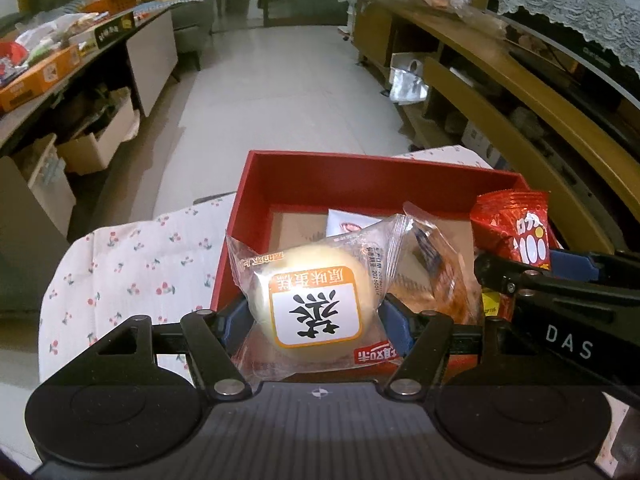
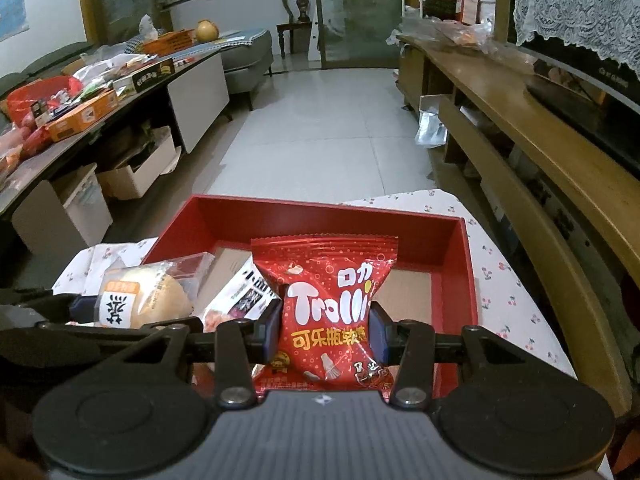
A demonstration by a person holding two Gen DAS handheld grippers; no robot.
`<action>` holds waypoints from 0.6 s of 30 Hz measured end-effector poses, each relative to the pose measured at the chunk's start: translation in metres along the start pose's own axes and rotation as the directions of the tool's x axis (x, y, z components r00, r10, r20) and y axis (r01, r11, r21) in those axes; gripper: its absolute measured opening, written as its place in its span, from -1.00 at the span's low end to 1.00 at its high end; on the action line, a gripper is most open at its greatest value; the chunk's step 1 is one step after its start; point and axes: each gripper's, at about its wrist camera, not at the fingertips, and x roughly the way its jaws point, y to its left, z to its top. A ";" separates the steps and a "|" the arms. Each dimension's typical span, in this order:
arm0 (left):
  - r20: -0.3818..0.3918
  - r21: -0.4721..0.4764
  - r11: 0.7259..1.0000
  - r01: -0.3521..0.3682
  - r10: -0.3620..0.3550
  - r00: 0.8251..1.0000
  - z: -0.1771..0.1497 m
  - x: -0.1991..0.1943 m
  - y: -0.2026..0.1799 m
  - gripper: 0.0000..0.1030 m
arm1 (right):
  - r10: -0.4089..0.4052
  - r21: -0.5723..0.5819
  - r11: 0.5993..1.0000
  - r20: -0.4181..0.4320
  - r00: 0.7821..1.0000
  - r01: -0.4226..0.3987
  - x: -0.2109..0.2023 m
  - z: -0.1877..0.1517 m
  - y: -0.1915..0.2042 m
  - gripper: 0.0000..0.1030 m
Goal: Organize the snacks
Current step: 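Carry the Trolli bag and round bun into the red box, open both tools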
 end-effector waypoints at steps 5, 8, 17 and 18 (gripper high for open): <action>-0.004 -0.001 1.000 -0.023 0.023 1.000 0.005 0.013 -0.001 0.42 | -0.002 0.002 1.000 -0.007 1.000 0.002 0.017 0.005 -0.002 0.07; -0.004 0.007 0.999 -0.035 0.035 0.999 0.007 0.019 -0.003 0.42 | 0.000 0.007 1.000 -0.015 1.000 0.000 0.025 0.006 -0.004 0.07; -0.056 0.029 1.000 -0.010 0.011 0.998 0.000 0.037 -0.016 0.43 | 0.014 0.016 1.000 -0.037 0.999 -0.014 0.043 0.006 -0.010 0.08; -0.056 0.033 0.999 -0.011 0.013 0.998 0.000 0.037 -0.017 0.44 | 0.013 0.009 1.000 -0.034 0.999 -0.013 0.042 0.006 -0.008 0.08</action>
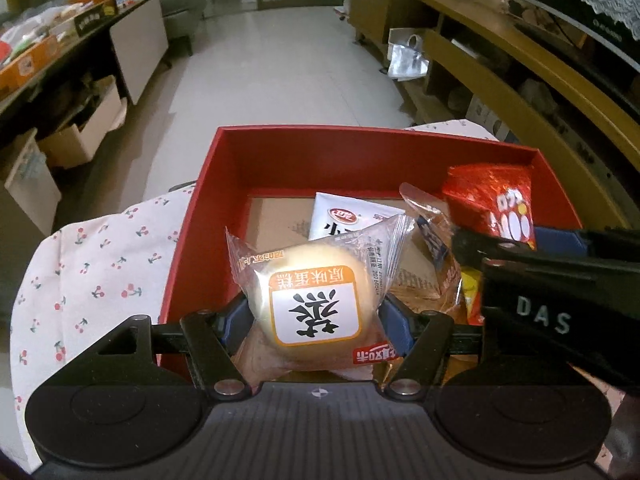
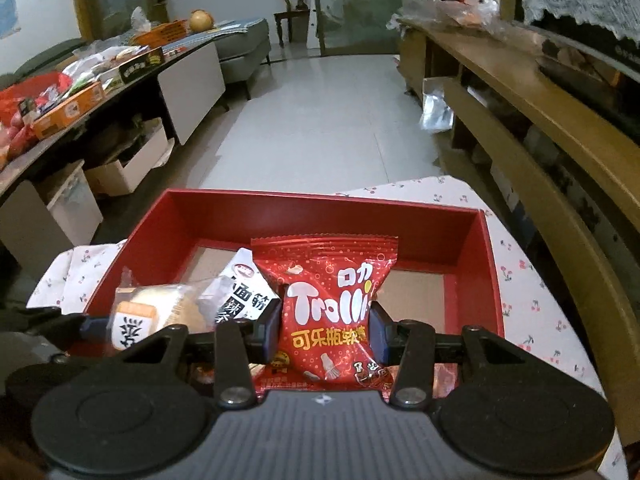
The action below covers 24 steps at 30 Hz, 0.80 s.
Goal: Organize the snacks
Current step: 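Carry the Trolli bag and round bun into the red box, open both tools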
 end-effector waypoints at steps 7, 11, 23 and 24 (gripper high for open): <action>-0.019 -0.034 0.999 0.002 -0.003 1.000 0.000 0.002 0.008 0.50 | -0.013 0.028 1.000 0.000 1.000 0.013 0.001 -0.001 -0.006 0.10; -0.021 -0.040 0.999 -0.004 0.003 1.000 0.000 0.001 0.009 0.56 | -0.005 0.030 1.000 -0.025 1.000 0.005 0.004 -0.001 -0.006 0.18; 0.008 -0.065 0.998 0.003 -0.002 1.000 0.003 -0.012 0.014 0.66 | 0.000 0.071 0.997 0.028 1.000 -0.002 -0.009 0.002 -0.011 0.24; 0.011 -0.067 0.998 0.004 -0.003 1.000 0.003 -0.013 0.015 0.66 | 0.002 0.074 0.997 0.036 0.999 -0.005 -0.012 0.003 -0.012 0.24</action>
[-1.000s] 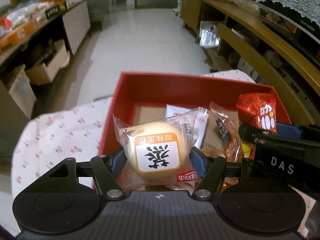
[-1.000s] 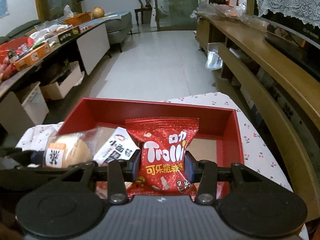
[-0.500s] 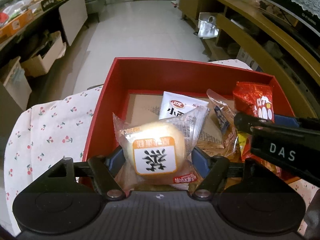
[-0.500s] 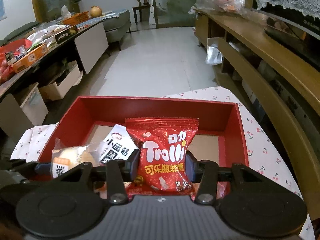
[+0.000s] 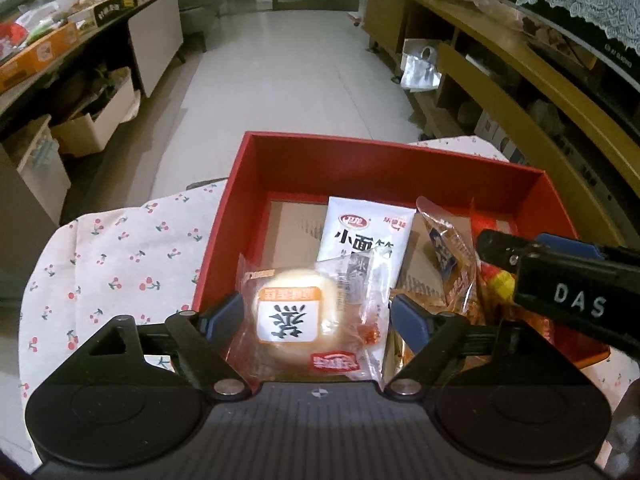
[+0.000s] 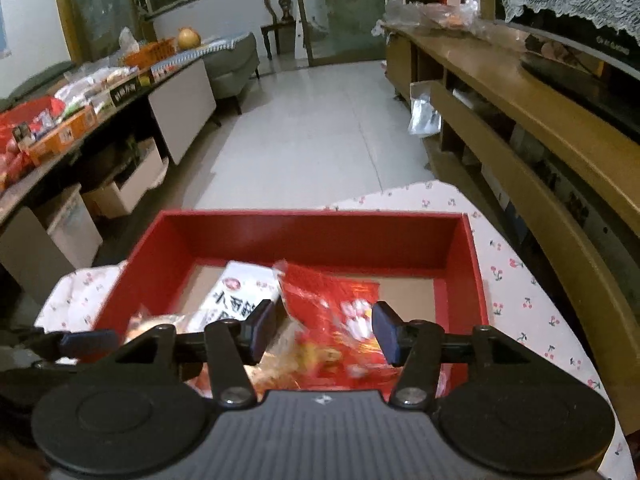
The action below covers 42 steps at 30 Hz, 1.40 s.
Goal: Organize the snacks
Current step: 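Carry the Trolli bag and round bun into the red box, open both tools, then grasp the blue foil packet with left tool while right tool grasps sausage pack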
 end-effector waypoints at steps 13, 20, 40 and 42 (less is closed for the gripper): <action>0.023 -0.017 1.000 0.026 -0.026 0.999 -0.016 -0.038 0.020 0.66 | 0.006 0.002 1.000 0.009 1.000 -0.006 -0.028 -0.009 0.006 0.24; 0.001 0.016 0.998 0.065 -0.065 0.998 -0.044 -0.062 0.034 0.67 | 0.039 -0.029 0.999 -0.038 0.999 -0.040 -0.048 -0.031 0.020 0.24; -0.251 0.326 0.863 0.385 -0.313 0.916 -0.106 -0.051 0.040 0.67 | 0.122 -0.023 0.991 -0.191 0.974 -0.129 -0.094 -0.106 0.042 0.25; -0.273 0.361 0.844 0.398 -0.312 0.910 -0.107 -0.046 0.038 0.67 | 0.124 -0.020 0.991 -0.200 0.972 -0.131 -0.094 -0.109 0.041 0.25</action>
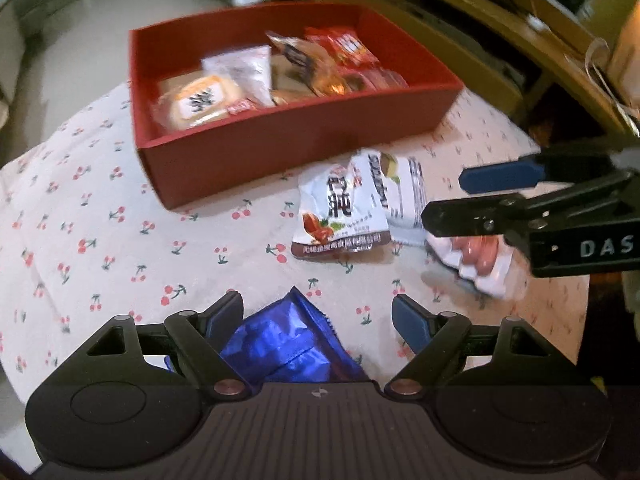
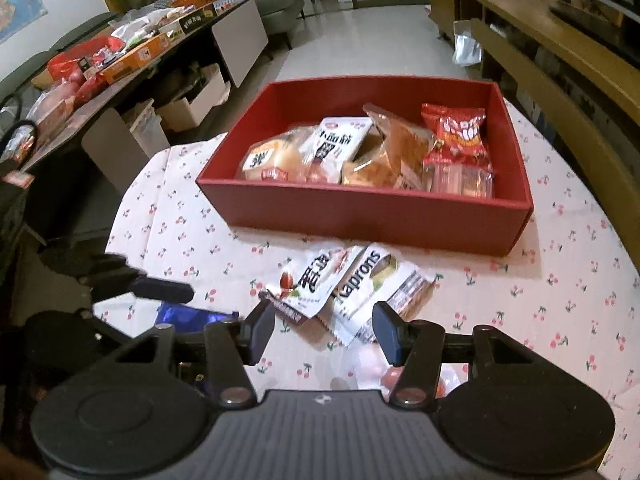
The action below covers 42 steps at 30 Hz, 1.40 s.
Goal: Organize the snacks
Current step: 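Grasp the blue foil packet with left tool while right tool grasps sausage pack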
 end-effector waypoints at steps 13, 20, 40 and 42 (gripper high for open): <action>-0.095 0.113 0.993 0.028 -0.017 0.995 -0.026 -0.003 -0.008 0.69 | 0.019 0.047 0.999 -0.018 1.000 -0.018 -0.002 -0.004 -0.010 0.25; -0.104 0.216 0.976 -0.015 0.039 0.994 -0.027 -0.004 -0.024 0.72 | 0.037 0.043 0.998 -0.013 0.999 -0.037 -0.009 -0.007 -0.012 0.26; -0.161 0.392 0.920 0.009 0.059 0.985 -0.023 0.022 -0.010 0.83 | 0.014 0.084 0.996 -0.059 0.998 -0.009 0.000 -0.006 -0.031 0.27; -0.167 0.333 0.943 -0.012 0.072 0.983 -0.027 0.017 -0.013 0.66 | 0.001 0.095 0.995 -0.054 0.999 0.005 -0.001 -0.005 -0.039 0.27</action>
